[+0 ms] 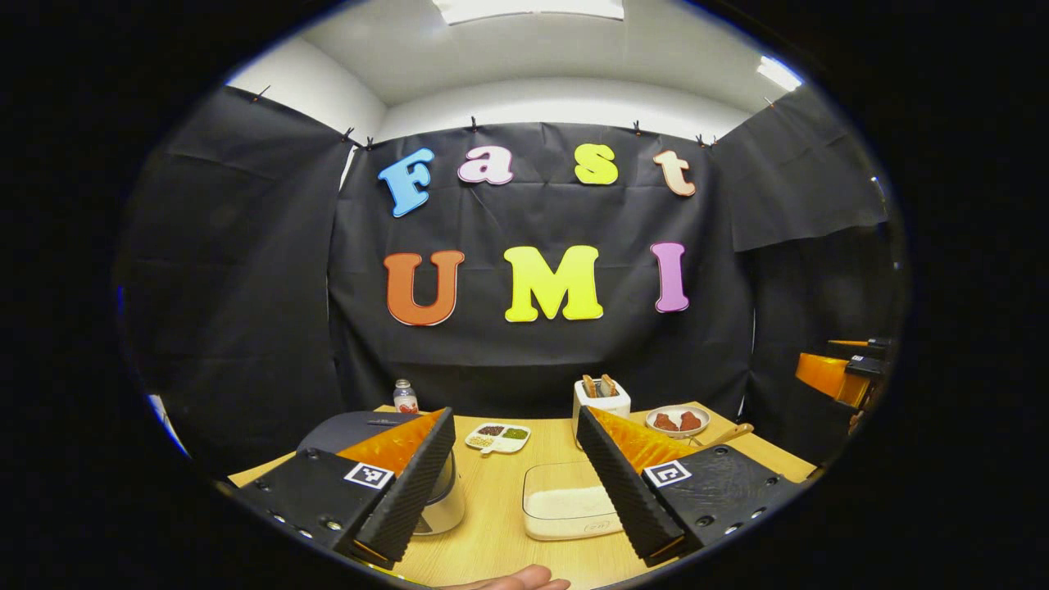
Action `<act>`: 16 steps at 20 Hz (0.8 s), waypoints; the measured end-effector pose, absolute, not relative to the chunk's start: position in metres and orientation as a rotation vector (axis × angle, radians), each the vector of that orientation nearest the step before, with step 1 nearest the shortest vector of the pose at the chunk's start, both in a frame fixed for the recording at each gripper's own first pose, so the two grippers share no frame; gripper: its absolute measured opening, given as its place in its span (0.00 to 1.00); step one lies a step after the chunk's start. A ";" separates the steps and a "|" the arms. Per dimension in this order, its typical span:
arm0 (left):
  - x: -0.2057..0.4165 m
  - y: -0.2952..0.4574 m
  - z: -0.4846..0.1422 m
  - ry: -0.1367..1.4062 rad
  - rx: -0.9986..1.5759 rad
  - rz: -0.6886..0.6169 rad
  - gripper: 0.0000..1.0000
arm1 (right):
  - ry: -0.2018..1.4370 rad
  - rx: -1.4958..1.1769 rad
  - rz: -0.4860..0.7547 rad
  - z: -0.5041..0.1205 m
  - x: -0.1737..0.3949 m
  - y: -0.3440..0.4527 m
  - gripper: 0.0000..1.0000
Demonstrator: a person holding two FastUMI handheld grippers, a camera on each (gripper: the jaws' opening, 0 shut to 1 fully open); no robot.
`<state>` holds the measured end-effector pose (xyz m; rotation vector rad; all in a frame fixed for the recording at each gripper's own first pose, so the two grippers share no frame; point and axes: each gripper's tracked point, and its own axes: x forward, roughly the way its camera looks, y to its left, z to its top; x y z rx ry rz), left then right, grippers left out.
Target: Close the left gripper, press the button to open the rice cooker; take a wooden spoon from the chopstick holder with the right hand, scoop a spoonful of rice and pour it into the rice cooker, then put the wooden spoon back into the chopstick holder.
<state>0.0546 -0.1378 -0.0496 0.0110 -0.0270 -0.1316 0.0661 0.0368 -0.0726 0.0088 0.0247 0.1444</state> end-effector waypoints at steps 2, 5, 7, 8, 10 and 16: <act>0.057 -0.132 -0.048 -0.033 0.015 -0.116 0.95 | 0.023 0.006 0.146 -0.072 0.067 0.037 1.00; 0.060 -0.132 -0.051 -0.025 0.020 -0.115 0.95 | 0.024 0.002 0.153 -0.073 0.069 0.041 1.00; 0.061 -0.130 -0.054 -0.021 0.022 -0.111 0.95 | 0.027 0.002 0.158 -0.075 0.069 0.042 1.00; 0.061 -0.129 -0.055 -0.019 0.023 -0.112 0.95 | 0.027 0.004 0.160 -0.075 0.069 0.044 0.94; 0.062 -0.128 -0.056 -0.014 0.026 -0.106 0.96 | 0.025 0.001 0.167 -0.075 0.070 0.046 1.00; 0.064 -0.125 -0.058 -0.008 0.026 -0.099 0.95 | 0.013 -0.017 0.180 -0.077 0.071 0.047 1.00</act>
